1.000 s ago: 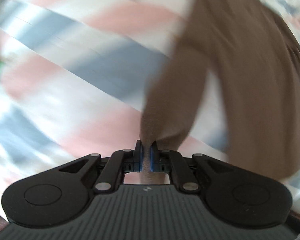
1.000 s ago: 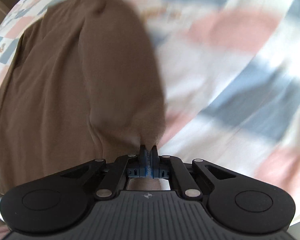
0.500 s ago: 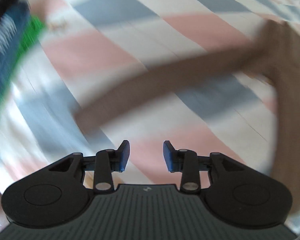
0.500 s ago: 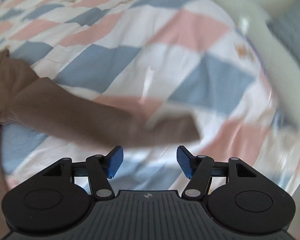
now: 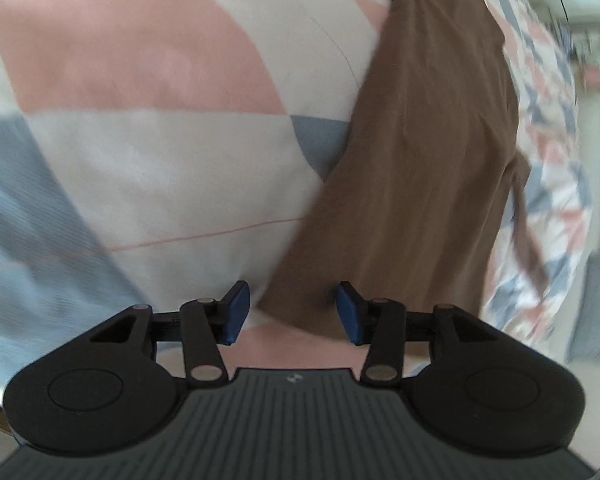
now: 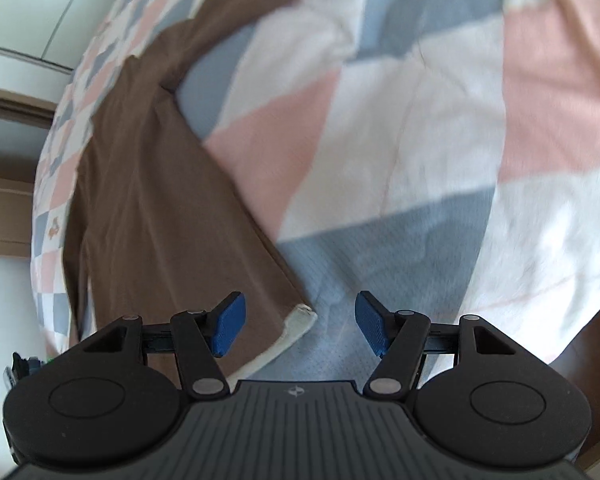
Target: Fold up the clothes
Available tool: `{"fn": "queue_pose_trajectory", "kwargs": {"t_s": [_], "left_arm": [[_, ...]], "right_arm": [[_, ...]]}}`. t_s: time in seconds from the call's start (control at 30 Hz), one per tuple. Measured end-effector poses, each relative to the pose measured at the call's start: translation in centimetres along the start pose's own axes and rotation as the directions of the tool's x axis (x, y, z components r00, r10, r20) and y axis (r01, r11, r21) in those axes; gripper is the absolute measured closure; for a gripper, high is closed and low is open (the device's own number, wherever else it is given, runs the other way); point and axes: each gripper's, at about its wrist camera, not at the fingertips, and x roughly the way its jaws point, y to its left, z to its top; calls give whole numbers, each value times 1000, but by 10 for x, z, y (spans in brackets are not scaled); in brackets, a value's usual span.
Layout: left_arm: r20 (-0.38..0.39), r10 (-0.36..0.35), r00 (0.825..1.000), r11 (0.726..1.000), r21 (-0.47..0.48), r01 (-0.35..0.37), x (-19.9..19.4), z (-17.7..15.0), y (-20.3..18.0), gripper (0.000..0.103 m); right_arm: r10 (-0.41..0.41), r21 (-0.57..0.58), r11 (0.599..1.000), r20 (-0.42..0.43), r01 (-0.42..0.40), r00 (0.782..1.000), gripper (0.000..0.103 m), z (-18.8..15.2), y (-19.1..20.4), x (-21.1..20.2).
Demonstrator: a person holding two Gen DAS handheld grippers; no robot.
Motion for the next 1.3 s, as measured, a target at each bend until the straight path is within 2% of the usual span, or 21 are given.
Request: {"fn": "queue_pose_trajectory", "kwargs": {"t_s": [0.03, 0.07, 0.13, 0.2, 0.27, 0.3, 0.33, 0.37, 0.43, 0.5, 0.6, 0.7, 0.8, 0.83, 0.87, 0.97, 1.0, 1.1, 1.2, 1.3], "left_arm": [[6, 9, 1000, 1000, 9, -9, -1, 2, -5, 91], [19, 16, 1000, 998, 52, -17, -4, 2, -14, 100], [46, 9, 999, 980, 197, -18, -13, -2, -43, 100], [47, -2, 999, 933, 359, -15, -21, -15, -75, 92], [26, -15, 1000, 882, 470, 2, -24, -30, -96, 52], [22, -18, 1000, 866, 500, 5, -25, -36, -101, 49], [30, -13, 999, 868, 497, -3, -25, -39, -99, 49], [30, -10, 999, 891, 454, -5, -25, -38, -90, 49], [27, -21, 999, 950, 312, 11, -28, -33, -62, 51], [41, -48, 998, 984, 175, 40, -30, -28, -36, 52], [75, -76, 994, 997, 33, 73, -23, -20, -17, 52], [102, -112, 989, 992, -50, 117, -5, -14, -13, 56], [79, -92, 993, 995, -26, 94, 19, -13, -28, 61], [70, -63, 996, 998, -4, 64, 26, -14, -33, 72], [63, -39, 997, 999, 8, 39, 30, -16, -36, 94], [82, -22, 996, 1000, 23, 20, 19, -20, -40, 97], [100, -22, 995, 998, 52, 17, 6, -22, -43, 97], [159, -33, 987, 986, 168, 5, -49, -31, -52, 97], [228, 0, 974, 959, 275, -64, -102, -40, -53, 97], [228, 66, 971, 955, 267, -128, -117, -43, -36, 103]], "right_arm": [[11, 24, 1000, 4, -11, 1000, 42, 0, -3, 5], [26, 47, 999, 8, -26, 1000, 47, 1, -4, 9], [61, 59, 996, 4, -61, 998, 99, 5, 0, 14], [56, 17, 998, 8, -56, 998, 99, 8, 11, 8], [28, -19, 999, 57, -27, 998, 100, 18, 16, -9], [2, -12, 1000, 85, -1, 996, 100, 25, 13, -16], [-31, 1, 1000, 110, 31, 994, 100, 32, 10, -22], [-69, 9, 998, 128, 68, 989, 100, 40, 6, -25], [-117, 12, 993, 124, 117, 985, 100, 55, 2, -17], [-158, 12, 987, 113, 158, 981, 100, 69, 0, -6], [-220, -33, 974, 83, 223, 972, 100, 80, 4, 13], [-252, -58, 965, 64, 255, 966, 100, 77, 2, 22], [-247, -53, 967, 57, 249, 967, 100, 78, -3, 28], [-239, -43, 969, 54, 242, 969, 100, 79, -6, 28], [-231, -30, 972, 51, 233, 972, 100, 80, -8, 28], [-201, -8, 980, 38, 201, 979, 98, 83, -11, 28], [-186, -8, 982, 33, 186, 982, 93, 83, -12, 26], [-154, -49, 987, 37, 155, 987, 98, 81, -5, 13], [-92, -105, 990, 54, 97, 994, 99, 73, 9, -16], [-23, -183, 983, 38, 30, 999, 100, 53, 30, -50]]}}
